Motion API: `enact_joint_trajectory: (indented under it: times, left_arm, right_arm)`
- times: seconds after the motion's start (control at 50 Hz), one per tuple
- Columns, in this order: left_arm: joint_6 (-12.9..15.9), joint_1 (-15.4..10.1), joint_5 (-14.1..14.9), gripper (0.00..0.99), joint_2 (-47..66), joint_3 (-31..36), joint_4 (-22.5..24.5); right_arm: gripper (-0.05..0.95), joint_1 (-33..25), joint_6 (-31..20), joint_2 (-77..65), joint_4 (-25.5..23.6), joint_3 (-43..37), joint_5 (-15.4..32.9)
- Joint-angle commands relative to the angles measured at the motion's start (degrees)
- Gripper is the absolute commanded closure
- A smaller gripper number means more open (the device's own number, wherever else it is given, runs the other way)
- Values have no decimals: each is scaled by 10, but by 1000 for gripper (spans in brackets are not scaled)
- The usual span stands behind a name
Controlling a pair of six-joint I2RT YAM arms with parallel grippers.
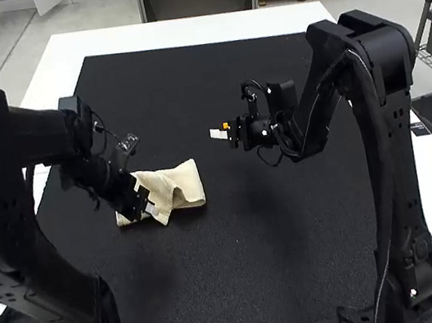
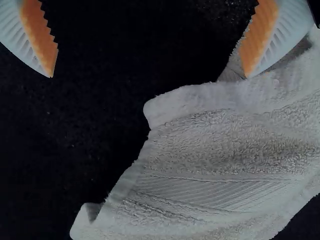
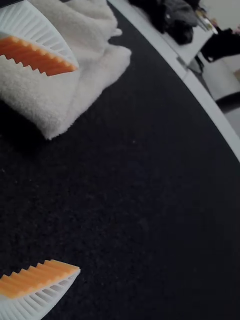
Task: Fold the towel.
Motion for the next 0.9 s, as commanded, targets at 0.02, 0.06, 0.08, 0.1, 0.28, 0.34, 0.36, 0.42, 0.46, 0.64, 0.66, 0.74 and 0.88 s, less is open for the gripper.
enact_joint_trajectory:
  times: [0.02, 0.06, 0.08, 0.1, 0.28, 0.34, 0.36, 0.42, 0.46, 0.64, 0.66, 0.74, 0.88]
  left_arm:
    - [-7, -2, 7, 146, 5, -9, 6]
    - [-7, -1, 7, 146, 5, -8, 3]
    - [-7, 0, 7, 146, 4, -8, 0]
    - [-7, 1, 7, 146, 3, -7, -4]
    - [3, 30, -6, 146, 1, -7, -9]
    - [6, 37, -12, 148, 3, -7, -5]
    - [6, 39, -14, 148, 4, -7, -2]
    - [7, 44, -22, 148, 5, -8, 7]
    - [7, 44, -23, 146, 5, -8, 11]
    - [6, 44, -27, 146, 20, -10, 32]
    - [6, 44, -27, 146, 24, -10, 34]
    - [7, 44, -35, 146, 36, -13, 45]
    - [6, 44, -39, 148, 50, -16, 75]
  right_arm:
    - [44, -15, -5, 9, 6, 2, -9]
    - [44, -17, -4, 9, 7, 3, -9]
    - [44, -17, -5, 9, 7, 3, -9]
    - [44, -17, -4, 9, 7, 3, -9]
    - [46, -17, -4, 12, 10, 3, -9]
    - [46, -17, -4, 12, 10, 2, -9]
    - [46, -17, -4, 12, 10, 2, -9]
    - [46, -17, -3, 12, 10, 0, -10]
    - [46, -19, -3, 12, 10, 0, -12]
    - [44, -25, 3, 12, 10, -1, -16]
    - [44, -25, 5, 12, 10, -1, -17]
    - [44, -29, 6, 12, 11, -1, -19]
    - [44, -32, 6, 12, 11, -1, -20]
